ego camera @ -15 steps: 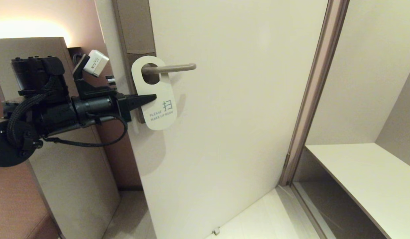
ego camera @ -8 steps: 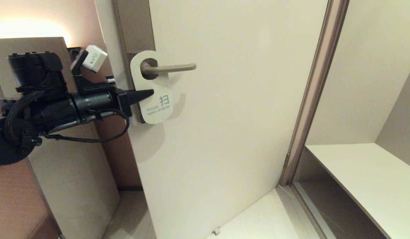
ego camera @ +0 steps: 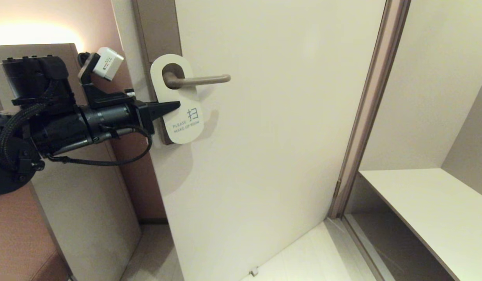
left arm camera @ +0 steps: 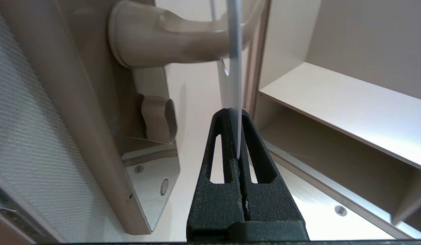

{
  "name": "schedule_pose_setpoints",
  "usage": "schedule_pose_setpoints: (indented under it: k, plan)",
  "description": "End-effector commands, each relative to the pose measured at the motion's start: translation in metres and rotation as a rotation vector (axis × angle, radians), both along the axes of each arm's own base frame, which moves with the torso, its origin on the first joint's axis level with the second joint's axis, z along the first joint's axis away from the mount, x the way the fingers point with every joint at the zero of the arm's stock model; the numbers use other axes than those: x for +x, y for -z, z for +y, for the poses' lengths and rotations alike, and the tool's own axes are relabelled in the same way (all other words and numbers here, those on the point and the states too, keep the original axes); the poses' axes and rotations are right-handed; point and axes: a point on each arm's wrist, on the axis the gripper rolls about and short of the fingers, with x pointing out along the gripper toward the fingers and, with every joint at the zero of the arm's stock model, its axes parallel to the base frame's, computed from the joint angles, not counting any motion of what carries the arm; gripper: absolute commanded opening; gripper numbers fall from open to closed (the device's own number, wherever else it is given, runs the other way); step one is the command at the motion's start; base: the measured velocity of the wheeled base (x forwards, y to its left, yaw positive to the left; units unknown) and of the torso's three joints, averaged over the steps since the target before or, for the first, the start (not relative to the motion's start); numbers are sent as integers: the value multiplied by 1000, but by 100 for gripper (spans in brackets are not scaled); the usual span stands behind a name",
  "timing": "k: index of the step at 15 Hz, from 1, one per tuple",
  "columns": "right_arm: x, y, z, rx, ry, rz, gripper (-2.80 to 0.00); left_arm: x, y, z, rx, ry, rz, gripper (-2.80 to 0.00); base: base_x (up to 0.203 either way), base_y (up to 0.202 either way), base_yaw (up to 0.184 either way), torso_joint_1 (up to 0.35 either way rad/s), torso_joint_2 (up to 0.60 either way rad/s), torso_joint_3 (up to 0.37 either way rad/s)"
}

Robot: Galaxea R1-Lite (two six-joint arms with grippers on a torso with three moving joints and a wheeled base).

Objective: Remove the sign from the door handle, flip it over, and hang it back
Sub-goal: Take down the sign

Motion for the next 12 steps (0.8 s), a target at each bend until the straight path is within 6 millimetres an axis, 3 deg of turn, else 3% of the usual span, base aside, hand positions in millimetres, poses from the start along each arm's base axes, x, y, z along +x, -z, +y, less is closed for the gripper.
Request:
schedule_pose_setpoints:
  k: [1,12]
  plan:
    - [0,0,0,0,-1,1,-280,-2,-2,-5,0,-18,-7,-280,0,0,0,0,0,0]
    - [0,0,0,0,-2,1,-280,-10,-1,-31,18,-74,-13,-280,0,0,0,0,0,0]
